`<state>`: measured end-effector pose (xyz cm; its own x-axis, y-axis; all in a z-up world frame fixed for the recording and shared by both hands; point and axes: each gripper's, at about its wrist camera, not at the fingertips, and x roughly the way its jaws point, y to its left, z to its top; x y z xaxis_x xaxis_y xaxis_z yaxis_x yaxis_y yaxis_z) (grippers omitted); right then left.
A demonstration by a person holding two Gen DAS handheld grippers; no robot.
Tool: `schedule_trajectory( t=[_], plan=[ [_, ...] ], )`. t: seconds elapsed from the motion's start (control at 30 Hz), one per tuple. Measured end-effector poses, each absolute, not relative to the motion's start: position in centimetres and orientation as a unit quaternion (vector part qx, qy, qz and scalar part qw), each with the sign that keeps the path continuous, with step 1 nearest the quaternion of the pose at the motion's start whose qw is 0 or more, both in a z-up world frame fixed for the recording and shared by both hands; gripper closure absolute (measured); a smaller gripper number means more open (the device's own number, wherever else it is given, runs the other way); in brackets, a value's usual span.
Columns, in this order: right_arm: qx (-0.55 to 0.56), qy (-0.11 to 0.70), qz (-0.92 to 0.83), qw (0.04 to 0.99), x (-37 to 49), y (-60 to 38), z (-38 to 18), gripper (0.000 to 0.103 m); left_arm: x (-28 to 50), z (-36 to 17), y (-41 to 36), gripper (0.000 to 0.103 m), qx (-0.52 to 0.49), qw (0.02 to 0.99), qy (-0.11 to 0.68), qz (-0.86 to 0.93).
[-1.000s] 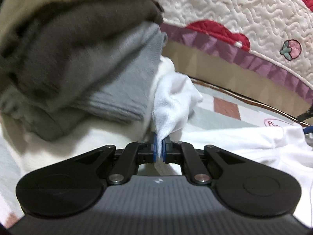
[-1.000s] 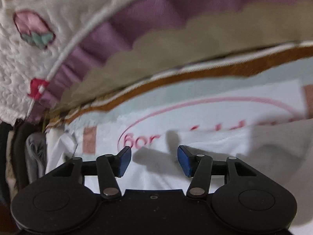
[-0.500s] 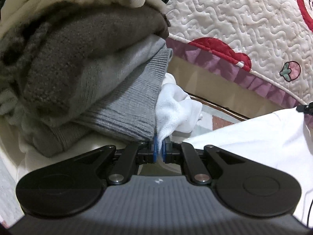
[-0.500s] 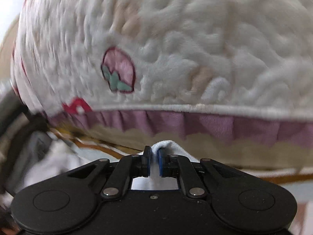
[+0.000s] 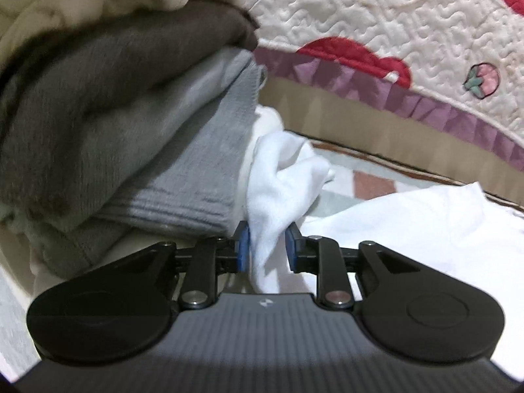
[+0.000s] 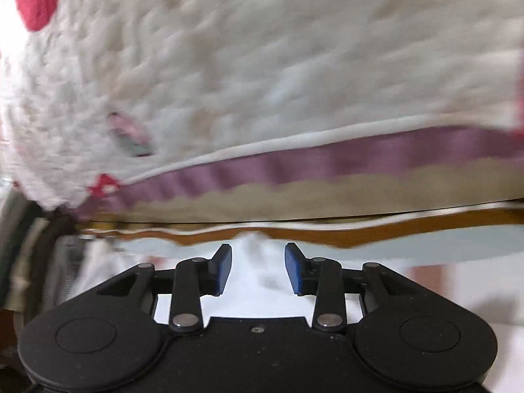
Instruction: Fold clothes
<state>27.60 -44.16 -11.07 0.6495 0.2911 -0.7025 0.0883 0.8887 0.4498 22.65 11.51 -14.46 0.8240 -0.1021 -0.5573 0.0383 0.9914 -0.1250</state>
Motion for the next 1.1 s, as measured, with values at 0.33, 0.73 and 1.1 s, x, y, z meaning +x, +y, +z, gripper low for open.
schedule_trajectory(
  t=[0.33,0.73,1.1],
  plan=[
    [0.216,0.462,-0.067,0.858,22.1,-51.6,-13.7,0.06,20.7,-11.9,8.6,0.065,-0.047,0.95,0.301,-0.067],
    [0.189,0.435,-0.076,0.877,12.7,-56.6,-14.5,0.06,17.1,-8.5,2.6,0.057,-0.104,0.915,0.37,-0.124],
    [0.162,0.402,-0.072,0.898,6.4,-60.5,-17.3,0.06,22.0,-7.7,-22.4,0.05,0.004,0.868,0.397,-0.299]
  ],
)
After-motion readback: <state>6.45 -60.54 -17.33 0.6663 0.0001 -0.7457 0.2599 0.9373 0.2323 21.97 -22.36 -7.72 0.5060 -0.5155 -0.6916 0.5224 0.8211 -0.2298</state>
